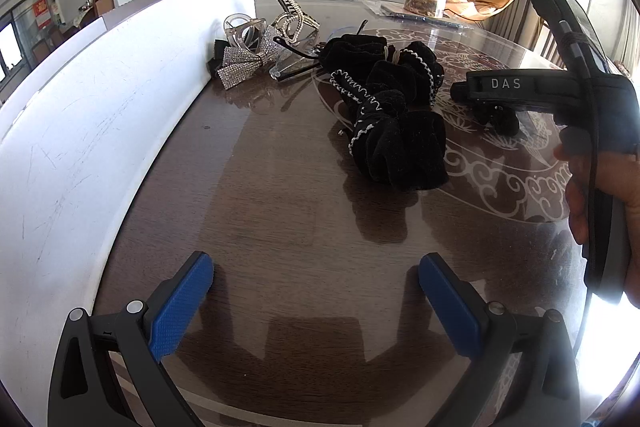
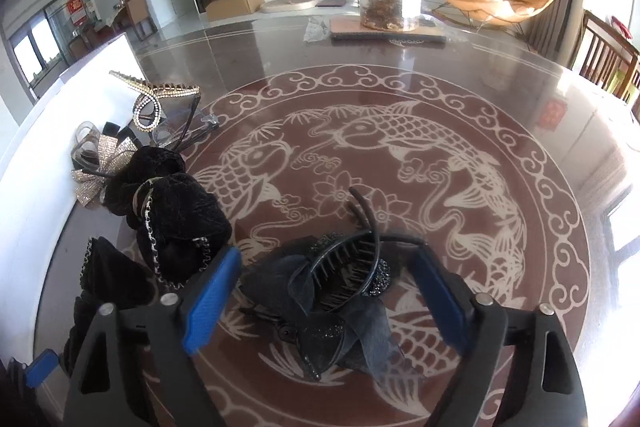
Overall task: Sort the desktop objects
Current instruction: 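Grasp the black claw clip with mesh bow with the right tool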
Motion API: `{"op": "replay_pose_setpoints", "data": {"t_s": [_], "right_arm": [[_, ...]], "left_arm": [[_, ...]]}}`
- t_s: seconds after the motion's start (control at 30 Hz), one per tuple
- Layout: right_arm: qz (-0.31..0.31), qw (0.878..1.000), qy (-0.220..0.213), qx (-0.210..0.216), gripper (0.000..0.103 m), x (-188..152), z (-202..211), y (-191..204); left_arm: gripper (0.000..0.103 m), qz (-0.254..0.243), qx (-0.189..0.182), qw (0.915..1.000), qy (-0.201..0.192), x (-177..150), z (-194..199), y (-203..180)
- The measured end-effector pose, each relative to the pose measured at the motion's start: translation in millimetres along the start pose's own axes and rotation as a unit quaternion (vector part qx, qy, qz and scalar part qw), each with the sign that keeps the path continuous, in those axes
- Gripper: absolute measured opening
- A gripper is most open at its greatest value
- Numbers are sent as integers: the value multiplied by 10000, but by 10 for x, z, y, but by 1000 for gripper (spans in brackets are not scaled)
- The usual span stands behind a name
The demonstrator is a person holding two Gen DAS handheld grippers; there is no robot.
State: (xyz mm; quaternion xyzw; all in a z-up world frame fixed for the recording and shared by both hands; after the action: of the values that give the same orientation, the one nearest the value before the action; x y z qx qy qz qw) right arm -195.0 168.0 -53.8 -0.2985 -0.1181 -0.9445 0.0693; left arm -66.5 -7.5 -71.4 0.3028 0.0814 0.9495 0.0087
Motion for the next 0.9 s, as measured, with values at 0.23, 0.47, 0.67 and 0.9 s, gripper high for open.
{"op": "replay_pose_setpoints", "data": {"t_s": [0.23,0.47,0.67,0.9], "right_arm": [[925,9941,242,513,45,-229,96,339],[1549,9839,361,820,45,-568,264,666],[1111,9921,195,542,49,-675,456,196],[972,9940,50,492,80,-790,541,17]], "left_arm": [[103,-1,1,10000,-1,5,-4,-3],[103,1,-1,10000,-3,-3,-1,0],[103,2,4,10000,-1,-5,-1,1],[103,16,18,10000,-16,-9,4,1]]}}
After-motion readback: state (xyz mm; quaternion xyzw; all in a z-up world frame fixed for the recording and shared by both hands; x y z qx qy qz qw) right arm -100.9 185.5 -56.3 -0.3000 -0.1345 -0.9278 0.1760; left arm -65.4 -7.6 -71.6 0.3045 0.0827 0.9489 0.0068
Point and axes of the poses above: each gripper's, at about its wrist camera, not at the fingertips, and z roughly against the way its jaws point, y to its left, x to its top, the point moved 5 cm from there along -z, roughly the way its jaws point, and after that the axes turned 11 degrees about x, right-handed, at the moved point
